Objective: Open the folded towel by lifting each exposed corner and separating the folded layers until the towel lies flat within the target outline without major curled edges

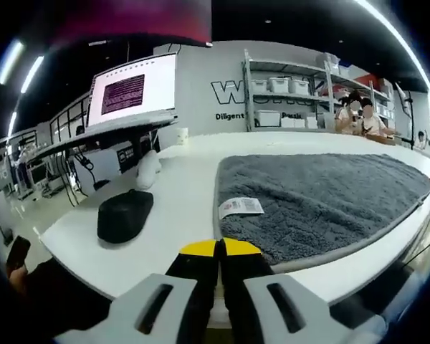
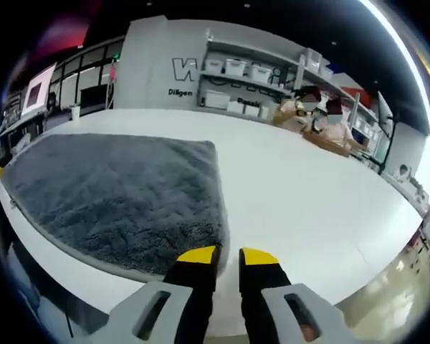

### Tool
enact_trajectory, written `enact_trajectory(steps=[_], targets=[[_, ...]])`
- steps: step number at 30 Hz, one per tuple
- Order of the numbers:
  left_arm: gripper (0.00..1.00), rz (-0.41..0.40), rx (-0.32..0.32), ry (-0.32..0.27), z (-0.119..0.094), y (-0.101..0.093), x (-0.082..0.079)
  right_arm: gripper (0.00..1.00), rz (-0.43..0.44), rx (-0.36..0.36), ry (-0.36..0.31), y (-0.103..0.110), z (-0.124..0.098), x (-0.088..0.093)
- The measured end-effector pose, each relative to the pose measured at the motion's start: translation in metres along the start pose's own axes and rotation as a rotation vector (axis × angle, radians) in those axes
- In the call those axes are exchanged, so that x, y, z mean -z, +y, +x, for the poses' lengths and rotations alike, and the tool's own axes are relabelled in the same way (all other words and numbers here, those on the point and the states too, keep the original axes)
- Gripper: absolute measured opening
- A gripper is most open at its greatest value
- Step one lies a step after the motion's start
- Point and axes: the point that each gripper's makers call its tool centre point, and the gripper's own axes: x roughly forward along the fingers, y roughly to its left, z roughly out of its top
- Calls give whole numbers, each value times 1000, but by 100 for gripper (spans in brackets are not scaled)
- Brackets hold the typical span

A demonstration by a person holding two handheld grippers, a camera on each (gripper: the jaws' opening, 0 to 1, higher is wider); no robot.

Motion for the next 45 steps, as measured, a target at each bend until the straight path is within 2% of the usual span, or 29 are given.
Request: enact_trajectory(steps=[6, 8, 11, 14, 16, 18, 20, 22, 25, 26, 28, 30, 31, 32, 35, 39, 41, 45], targets=[[0, -26, -6, -52, -7, 3, -20, 20, -1, 45, 9, -10, -6, -3], [1, -31, -7, -60, -9, 5, -25, 21, 6, 79, -48, -15, -10, -13], [9, -50, 7, -81, -13, 4, -33, 27, 21, 75, -49, -15, -17, -17], [15, -109, 23, -149, -18, 1, -46, 39, 19, 83, -26, -15, -18, -14], [17, -135, 38, -166, -23, -2, -51, 45, 56, 33, -22, -7, -21, -15], [24, -153, 39, -185, -26, -2, -56, 50, 63, 20, -17, -5, -23, -16], [39, -171, 46, -190, -28, -3, -60, 55, 64, 12, -3, -3, -26, -17], [48, -180, 47, -197, -29, -3, -63, 60, 67, 3, 0, 0, -30, -19], [46, -186, 71, -183, -29, -9, -64, 66, 62, -12, 7, 6, -33, -23], [49, -191, 78, -176, -29, -11, -63, 70, 56, -18, 10, 8, -34, -24], [63, -197, 88, -162, -26, -16, -62, 74, 47, -33, 18, 13, -34, -24], [79, -192, 98, -121, -22, -21, -56, 77, 42, -64, 30, 20, -34, -25], [82, -181, 105, -106, -21, -24, -54, 78, 44, -82, 33, 24, -34, -26], [83, -155, 120, -98, -19, -29, -54, 80, 41, -91, 30, 27, -35, -28], [84, -156, 159, -85, -18, -39, -54, 83, 31, -100, 29, 31, -35, -30], [99, -127, 200, -101, -16, -51, -61, 89, 11, -119, 41, 38, -35, -31], [99, -85, 225, -79, -16, -60, -62, 92, -6, -145, 47, 48, -36, -31], [99, -88, 237, -67, -16, -68, -66, 96, -44, -181, 48, 60, -37, -35]])
